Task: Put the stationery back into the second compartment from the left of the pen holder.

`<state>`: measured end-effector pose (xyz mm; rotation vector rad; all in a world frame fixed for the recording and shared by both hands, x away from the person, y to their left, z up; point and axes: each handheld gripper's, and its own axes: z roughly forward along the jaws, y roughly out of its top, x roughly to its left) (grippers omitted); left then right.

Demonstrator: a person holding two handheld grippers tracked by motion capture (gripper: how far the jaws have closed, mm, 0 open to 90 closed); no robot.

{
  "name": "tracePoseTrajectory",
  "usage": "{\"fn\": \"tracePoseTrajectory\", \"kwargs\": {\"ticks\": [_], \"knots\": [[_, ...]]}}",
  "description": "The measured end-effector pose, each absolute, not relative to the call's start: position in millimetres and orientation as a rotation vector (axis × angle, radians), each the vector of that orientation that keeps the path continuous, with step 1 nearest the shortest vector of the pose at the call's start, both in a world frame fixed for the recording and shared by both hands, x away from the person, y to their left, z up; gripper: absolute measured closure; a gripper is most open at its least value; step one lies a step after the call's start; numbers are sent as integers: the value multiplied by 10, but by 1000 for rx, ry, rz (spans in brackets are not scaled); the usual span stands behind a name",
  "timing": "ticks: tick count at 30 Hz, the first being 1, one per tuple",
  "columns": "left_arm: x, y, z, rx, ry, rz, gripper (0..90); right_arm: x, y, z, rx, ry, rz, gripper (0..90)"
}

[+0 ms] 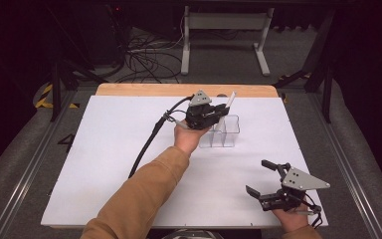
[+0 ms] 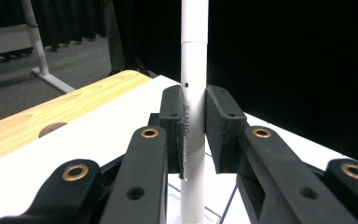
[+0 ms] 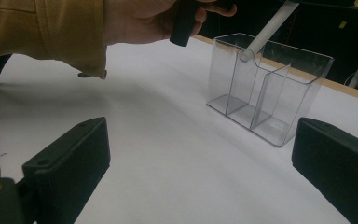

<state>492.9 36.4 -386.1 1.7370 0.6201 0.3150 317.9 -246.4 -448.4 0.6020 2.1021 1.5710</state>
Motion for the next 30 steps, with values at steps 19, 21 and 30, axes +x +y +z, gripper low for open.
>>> {"fn": "tracePoseTrajectory", "kwargs": {"ticks": [19,21,30], "knots": [[4587,846,-3533,1749,557,365,249,3265,-2366,-4475,581,2117,1587,46],[4559,894,-3505,1745,550,364,236,3269,-2361,-4476,583,2119,1586,46],[4416,1054,-3436,1752,522,383,191,3262,-2369,-4475,581,2117,1583,46]]}}
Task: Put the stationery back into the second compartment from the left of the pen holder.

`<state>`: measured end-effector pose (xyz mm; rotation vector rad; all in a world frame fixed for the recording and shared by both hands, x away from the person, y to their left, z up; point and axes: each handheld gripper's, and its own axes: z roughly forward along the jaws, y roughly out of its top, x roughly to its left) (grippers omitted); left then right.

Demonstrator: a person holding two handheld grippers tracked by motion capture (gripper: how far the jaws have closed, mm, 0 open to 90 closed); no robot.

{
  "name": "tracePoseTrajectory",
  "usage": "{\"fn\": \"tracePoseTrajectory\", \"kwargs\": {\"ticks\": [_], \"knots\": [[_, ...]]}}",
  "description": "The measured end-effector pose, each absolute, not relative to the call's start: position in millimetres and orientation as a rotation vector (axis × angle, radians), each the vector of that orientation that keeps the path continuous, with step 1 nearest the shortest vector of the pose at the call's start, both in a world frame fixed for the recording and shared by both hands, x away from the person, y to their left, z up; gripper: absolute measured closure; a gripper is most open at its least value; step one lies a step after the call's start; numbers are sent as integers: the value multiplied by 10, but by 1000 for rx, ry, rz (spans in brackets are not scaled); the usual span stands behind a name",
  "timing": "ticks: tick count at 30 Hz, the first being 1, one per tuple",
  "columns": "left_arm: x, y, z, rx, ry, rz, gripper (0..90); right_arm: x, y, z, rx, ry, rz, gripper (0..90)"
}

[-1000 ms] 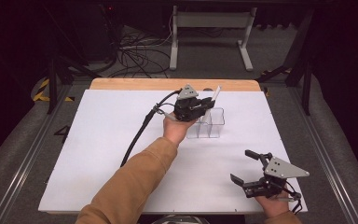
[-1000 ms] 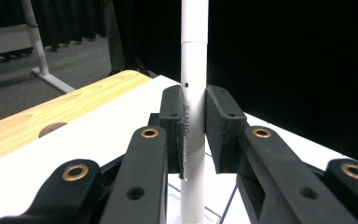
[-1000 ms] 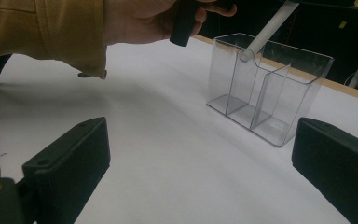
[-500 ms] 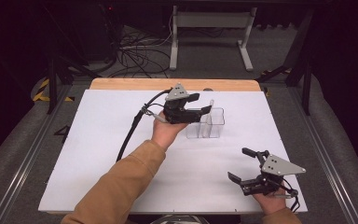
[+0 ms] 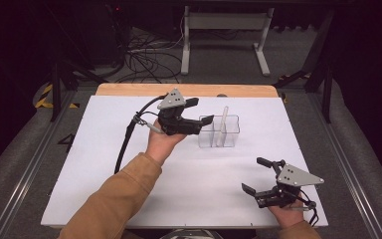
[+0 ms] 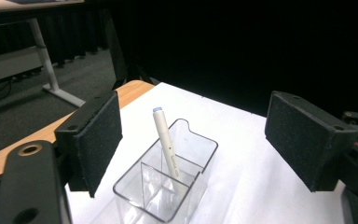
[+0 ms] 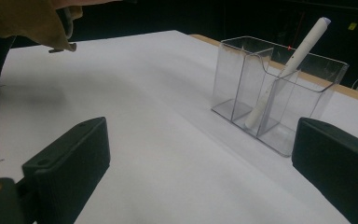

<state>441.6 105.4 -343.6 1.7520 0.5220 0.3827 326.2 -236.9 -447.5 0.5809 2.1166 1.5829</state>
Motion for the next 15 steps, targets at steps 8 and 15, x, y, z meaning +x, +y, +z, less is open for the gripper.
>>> {"fn": "tracePoseTrajectory", "kwargs": {"ticks": [8,15], "knots": [[4160,1299,-3404,1757,485,408,161,3259,-2370,-4476,584,2118,1579,46],[3898,1542,-3424,1788,475,420,153,3256,-2372,-4472,580,2118,1572,43]]}}
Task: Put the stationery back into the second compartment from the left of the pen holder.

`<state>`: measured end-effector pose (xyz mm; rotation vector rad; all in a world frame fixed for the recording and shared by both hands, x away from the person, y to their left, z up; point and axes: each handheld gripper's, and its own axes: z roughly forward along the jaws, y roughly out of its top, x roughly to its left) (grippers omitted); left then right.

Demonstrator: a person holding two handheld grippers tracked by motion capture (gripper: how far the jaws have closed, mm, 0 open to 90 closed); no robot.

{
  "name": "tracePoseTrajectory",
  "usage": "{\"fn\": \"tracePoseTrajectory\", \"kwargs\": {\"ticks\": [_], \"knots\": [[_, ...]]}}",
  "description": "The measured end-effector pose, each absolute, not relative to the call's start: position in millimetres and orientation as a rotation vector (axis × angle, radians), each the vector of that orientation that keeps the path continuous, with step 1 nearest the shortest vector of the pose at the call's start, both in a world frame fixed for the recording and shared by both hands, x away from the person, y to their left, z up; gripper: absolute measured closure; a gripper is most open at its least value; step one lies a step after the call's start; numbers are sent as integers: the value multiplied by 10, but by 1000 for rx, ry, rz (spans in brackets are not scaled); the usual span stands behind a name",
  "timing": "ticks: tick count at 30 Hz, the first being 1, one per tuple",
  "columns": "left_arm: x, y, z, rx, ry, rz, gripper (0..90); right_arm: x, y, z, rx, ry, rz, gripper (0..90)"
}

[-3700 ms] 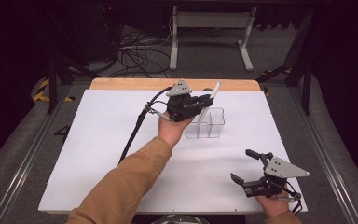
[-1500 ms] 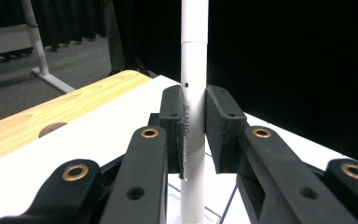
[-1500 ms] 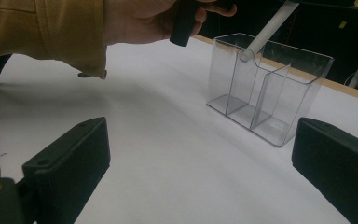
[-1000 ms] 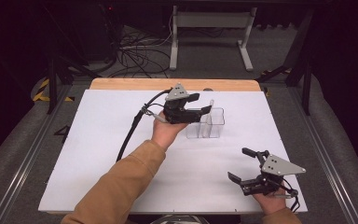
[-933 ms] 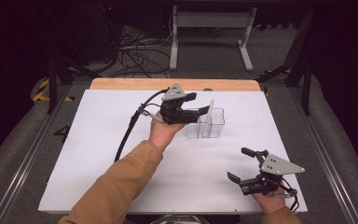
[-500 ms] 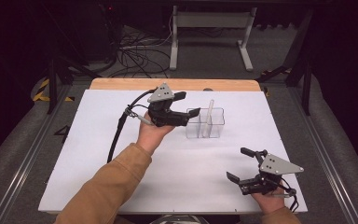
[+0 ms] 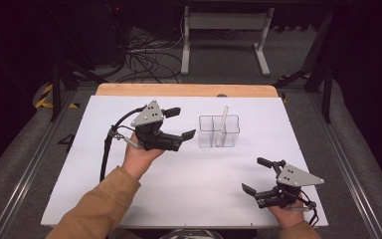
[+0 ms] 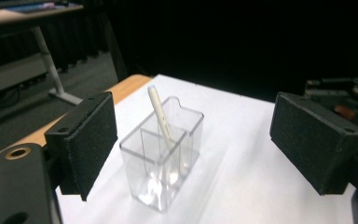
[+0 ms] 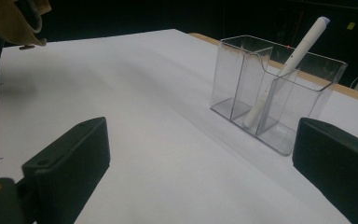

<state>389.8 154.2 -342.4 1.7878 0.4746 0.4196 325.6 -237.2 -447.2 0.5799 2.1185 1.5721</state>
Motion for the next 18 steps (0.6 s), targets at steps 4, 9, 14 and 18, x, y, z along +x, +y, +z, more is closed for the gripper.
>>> {"fn": "tracePoseTrajectory", "kwargs": {"ticks": [4,9,14,18], "knots": [[3754,1665,-3472,1813,474,444,148,3254,-2372,-4472,581,2119,1570,43],[3552,1778,-3530,1848,484,475,127,3255,-2369,-4472,577,2126,1567,39],[3413,1921,-3628,1847,519,456,115,3260,-2357,-4471,563,2135,1560,39],[3333,2051,-3732,1828,578,438,116,3258,-2353,-4474,568,2138,1563,39]]}}
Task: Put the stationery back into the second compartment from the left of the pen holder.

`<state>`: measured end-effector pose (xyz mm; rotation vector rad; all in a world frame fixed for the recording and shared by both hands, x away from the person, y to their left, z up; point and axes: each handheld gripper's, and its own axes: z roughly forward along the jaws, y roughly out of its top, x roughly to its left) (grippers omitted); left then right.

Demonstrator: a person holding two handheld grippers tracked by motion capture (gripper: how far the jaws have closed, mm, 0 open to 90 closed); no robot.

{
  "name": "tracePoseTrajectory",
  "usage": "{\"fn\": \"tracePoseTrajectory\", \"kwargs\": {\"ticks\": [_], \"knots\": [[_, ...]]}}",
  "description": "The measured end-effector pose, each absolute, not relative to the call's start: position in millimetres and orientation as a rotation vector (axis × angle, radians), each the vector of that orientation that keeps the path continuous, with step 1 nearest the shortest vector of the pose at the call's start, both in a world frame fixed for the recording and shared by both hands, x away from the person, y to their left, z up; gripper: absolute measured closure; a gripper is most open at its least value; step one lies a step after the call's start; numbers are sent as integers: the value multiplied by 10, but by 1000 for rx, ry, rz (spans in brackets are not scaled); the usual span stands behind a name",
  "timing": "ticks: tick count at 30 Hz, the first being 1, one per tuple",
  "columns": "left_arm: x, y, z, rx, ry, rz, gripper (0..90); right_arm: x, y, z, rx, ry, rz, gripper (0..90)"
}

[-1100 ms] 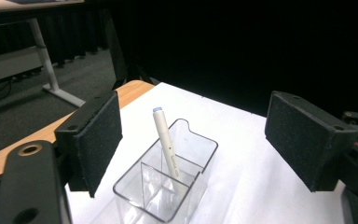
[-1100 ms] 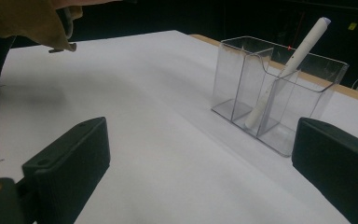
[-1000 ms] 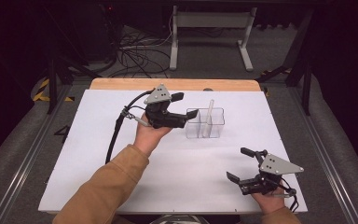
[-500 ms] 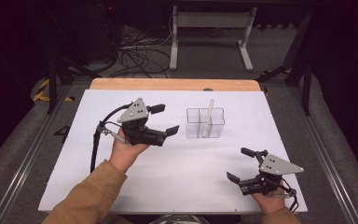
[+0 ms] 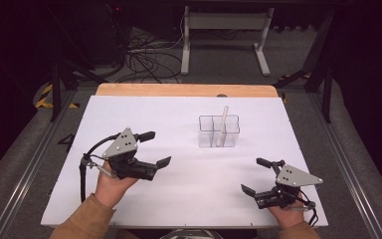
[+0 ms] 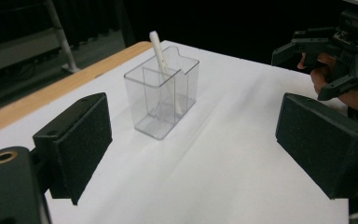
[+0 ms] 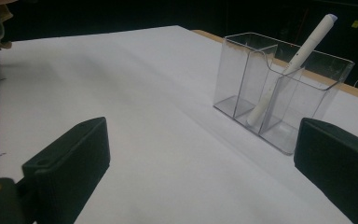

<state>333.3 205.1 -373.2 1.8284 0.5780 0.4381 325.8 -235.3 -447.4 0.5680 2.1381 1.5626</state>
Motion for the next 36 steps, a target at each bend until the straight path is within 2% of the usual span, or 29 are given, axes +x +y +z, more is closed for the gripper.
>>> {"fn": "tracePoseTrajectory", "kwargs": {"ticks": [3,15,25,31,36], "knots": [[3272,2121,-3814,1817,595,419,119,3263,-2351,-4480,575,2141,1558,37],[3128,2353,-4162,1871,612,476,107,3265,-2339,-4489,580,2146,1555,36],[3070,2530,-4440,1806,659,391,95,3266,-2342,-4494,584,2149,1553,35],[3023,2632,-4612,1806,664,432,96,3270,-2346,-4498,582,2150,1552,34],[3003,2675,-4724,1773,715,375,96,3273,-2345,-4503,586,2153,1552,34]]}}
